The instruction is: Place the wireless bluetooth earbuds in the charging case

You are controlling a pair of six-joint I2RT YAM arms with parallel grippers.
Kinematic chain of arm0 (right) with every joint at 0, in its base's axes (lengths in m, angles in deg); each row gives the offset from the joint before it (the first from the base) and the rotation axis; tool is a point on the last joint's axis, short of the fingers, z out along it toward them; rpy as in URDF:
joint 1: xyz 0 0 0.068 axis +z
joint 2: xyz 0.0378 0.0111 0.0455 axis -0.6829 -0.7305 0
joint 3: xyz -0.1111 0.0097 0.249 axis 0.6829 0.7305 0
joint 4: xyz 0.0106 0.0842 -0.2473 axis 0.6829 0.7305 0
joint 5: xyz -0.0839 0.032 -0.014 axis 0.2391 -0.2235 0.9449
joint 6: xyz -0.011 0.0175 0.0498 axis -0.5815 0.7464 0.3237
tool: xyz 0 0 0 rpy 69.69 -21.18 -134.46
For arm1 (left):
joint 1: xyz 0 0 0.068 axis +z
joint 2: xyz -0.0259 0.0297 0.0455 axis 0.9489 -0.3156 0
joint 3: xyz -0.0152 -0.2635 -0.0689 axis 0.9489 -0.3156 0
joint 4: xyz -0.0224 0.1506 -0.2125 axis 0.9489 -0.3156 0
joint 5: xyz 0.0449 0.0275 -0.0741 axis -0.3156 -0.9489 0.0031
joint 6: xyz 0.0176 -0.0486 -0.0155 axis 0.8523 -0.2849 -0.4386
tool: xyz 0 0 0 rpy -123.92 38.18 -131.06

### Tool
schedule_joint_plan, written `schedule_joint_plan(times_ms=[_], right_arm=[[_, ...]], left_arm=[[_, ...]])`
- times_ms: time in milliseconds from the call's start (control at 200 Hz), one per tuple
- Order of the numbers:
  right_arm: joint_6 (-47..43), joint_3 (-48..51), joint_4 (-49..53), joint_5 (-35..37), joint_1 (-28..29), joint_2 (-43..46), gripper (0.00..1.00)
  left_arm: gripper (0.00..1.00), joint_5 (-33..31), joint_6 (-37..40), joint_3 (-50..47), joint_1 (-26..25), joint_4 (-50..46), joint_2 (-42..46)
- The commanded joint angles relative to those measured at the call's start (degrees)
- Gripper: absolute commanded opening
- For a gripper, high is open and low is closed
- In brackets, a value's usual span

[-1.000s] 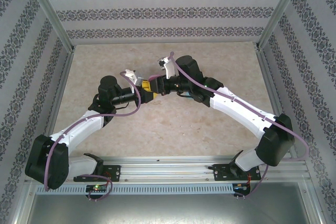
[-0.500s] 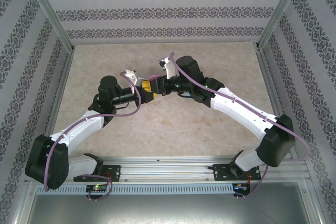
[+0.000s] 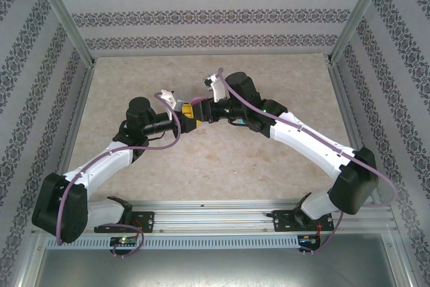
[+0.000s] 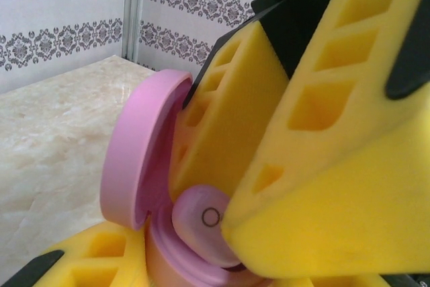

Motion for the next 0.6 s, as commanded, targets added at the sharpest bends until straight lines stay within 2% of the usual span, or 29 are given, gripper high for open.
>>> schedule_joint_plan(times_ms=[0,594], right_arm=[[-0.3,-0.1,5.5,7.4,-1.4,-0.4,0.34],[0.7,-1.8,7.0,9.2,-1.5,1.0,0.38]], left_arm=[[0.25,5.6,2.4,2.6,-1.1,4.7,4.2],[0.25,5.2,4.1,2.6,-1.5,2.8,4.5]])
